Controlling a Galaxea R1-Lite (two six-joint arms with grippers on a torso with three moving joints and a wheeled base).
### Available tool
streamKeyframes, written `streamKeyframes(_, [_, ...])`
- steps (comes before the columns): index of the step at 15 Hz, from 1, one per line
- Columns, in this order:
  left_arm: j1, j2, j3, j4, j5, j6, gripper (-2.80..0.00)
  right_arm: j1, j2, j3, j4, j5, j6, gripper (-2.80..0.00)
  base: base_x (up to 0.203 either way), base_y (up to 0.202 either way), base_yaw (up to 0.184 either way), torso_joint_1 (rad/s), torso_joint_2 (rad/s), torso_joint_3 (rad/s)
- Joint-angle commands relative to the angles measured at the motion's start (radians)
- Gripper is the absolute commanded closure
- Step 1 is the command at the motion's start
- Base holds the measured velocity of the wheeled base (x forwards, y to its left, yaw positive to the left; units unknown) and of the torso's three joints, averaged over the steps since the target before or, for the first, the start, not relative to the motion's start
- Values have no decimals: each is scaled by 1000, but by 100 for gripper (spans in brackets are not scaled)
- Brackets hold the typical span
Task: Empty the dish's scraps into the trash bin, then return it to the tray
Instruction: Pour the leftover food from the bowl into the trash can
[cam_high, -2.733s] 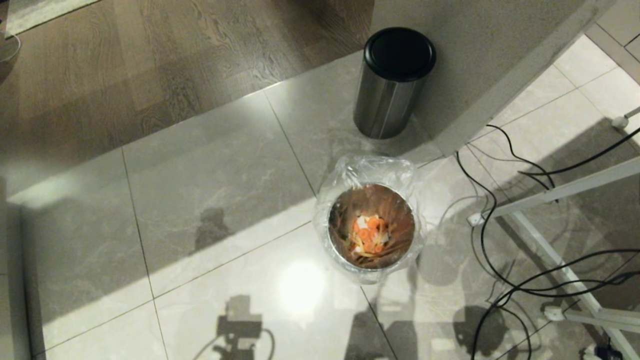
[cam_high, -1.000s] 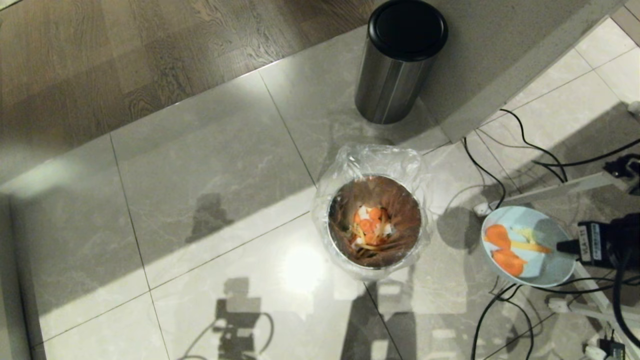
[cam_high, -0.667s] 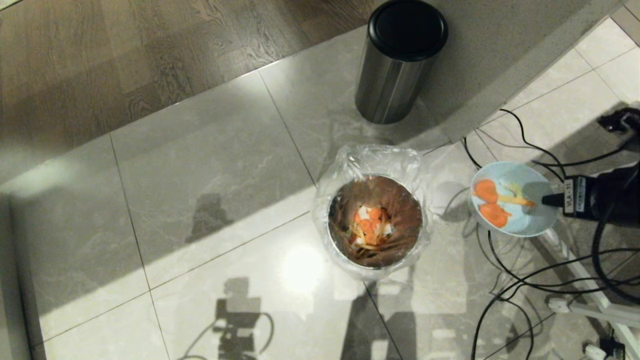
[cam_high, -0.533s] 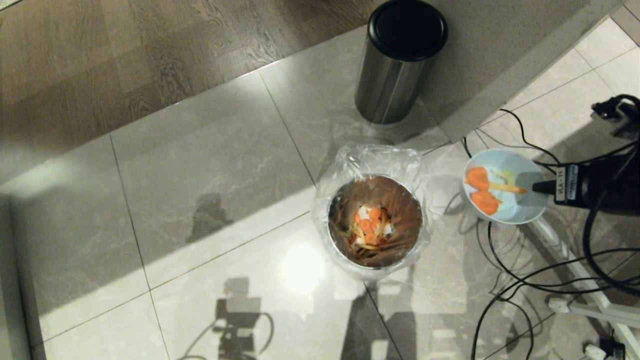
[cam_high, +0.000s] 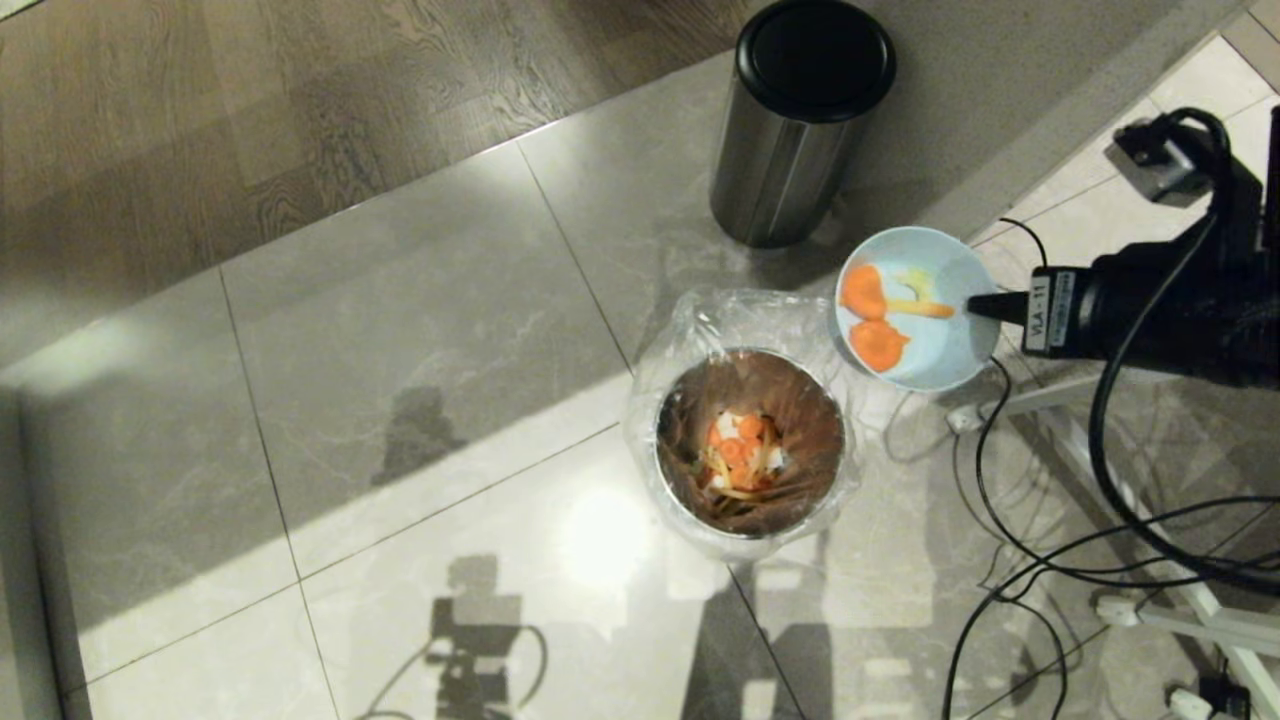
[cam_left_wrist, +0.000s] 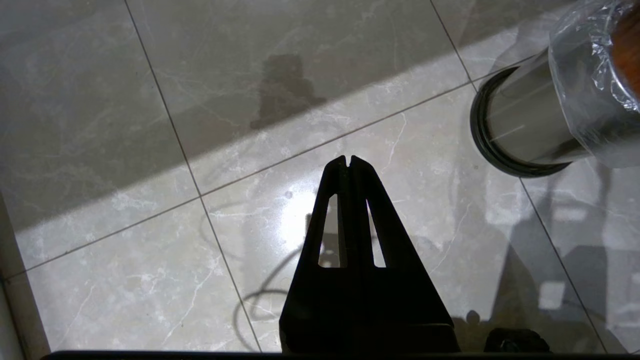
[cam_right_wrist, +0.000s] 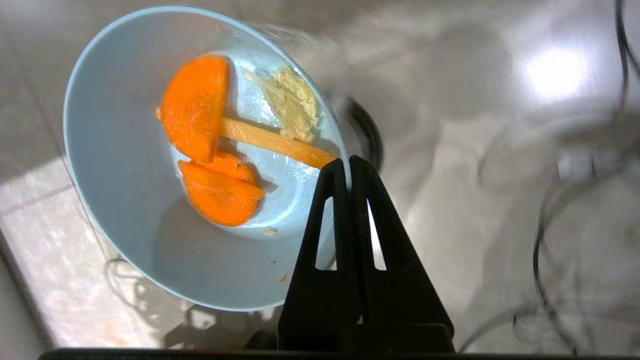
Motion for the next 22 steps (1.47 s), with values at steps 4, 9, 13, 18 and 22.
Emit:
streamKeyframes(4, [0,1,0,-1,0,-2,0,123,36,131,-281,-132,-136,0,0,0,0,0,0,0])
streamKeyframes(9, [0,1,0,-1,0,-1,0,141,85,349,-749,-191,-320,0,0,0,0,0,0,0])
streamKeyframes(13, [0,1,0,-1,0,-1,0,171,126,454,-1052,-187,-504,0,0,0,0,0,0,0])
streamKeyframes(18, [0,1,0,-1,0,-1,0,216,202,558,-1389,-64,-684,0,0,0,0,0,0,0])
streamKeyframes(22, [0,1,0,-1,0,-1,0,216,242,628,-1518,35,-770,0,0,0,0,0,0,0])
